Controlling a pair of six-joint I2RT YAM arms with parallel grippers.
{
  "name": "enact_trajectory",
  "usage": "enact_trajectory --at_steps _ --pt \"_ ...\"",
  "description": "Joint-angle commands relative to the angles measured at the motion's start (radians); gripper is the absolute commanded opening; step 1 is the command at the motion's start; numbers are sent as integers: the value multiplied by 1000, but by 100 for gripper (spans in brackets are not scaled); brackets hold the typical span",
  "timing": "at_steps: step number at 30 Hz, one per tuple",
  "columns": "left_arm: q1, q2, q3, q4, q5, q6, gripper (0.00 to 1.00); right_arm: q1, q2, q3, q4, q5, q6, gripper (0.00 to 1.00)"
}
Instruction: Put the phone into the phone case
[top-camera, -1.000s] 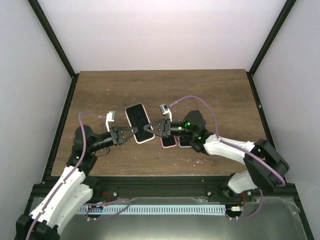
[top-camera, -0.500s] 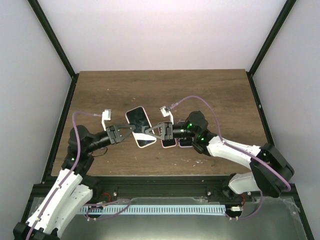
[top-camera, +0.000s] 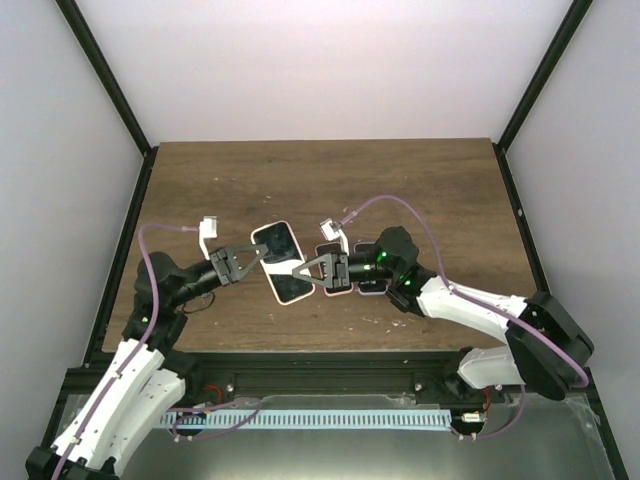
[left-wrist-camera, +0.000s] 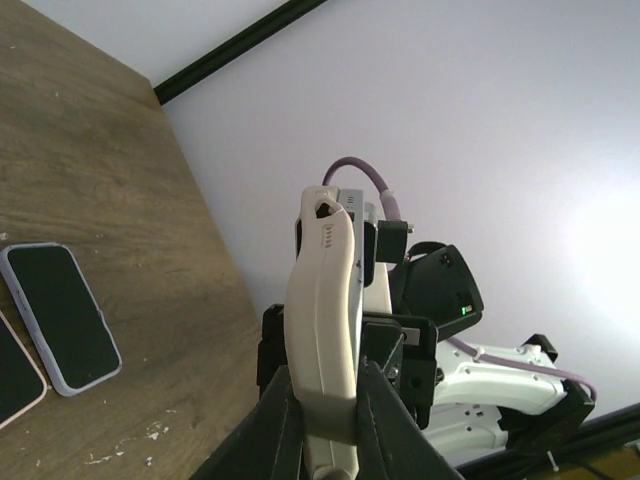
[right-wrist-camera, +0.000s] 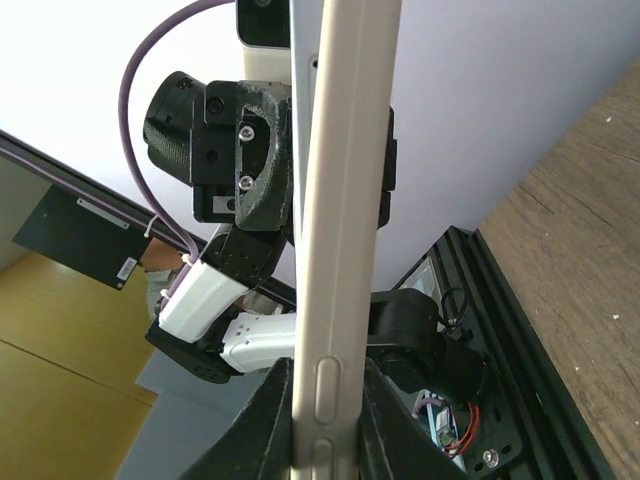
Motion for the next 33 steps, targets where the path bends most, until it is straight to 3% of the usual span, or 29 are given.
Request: enact_trajectory --at_steps 1,5,7,11,16,25,29,33 --pt "4 2 19 21 -4 39 0 16 -39 6 -24 -17 -72 13" --pt "4 17 28 18 85 80 0 16 -68 53 -150 26 -133 25" --pt "4 22 35 17 124 92 0 15 -82 73 -179 49 -141 39" --pt "4 25 51 23 202 112 0 5 -106 121 -230 81 -153 51" --pt "4 38 75 -7 275 152 0 -7 -106 181 -259 90 -156 56" --pt "4 44 69 -49 323 200 0 -30 -111 207 -264 99 -154 41" --pt "4 54 83 -114 309 247 0 -32 -117 201 -273 107 -167 16" --pt "4 90 139 -333 233 389 0 -34 -134 195 -276 125 -185 1"
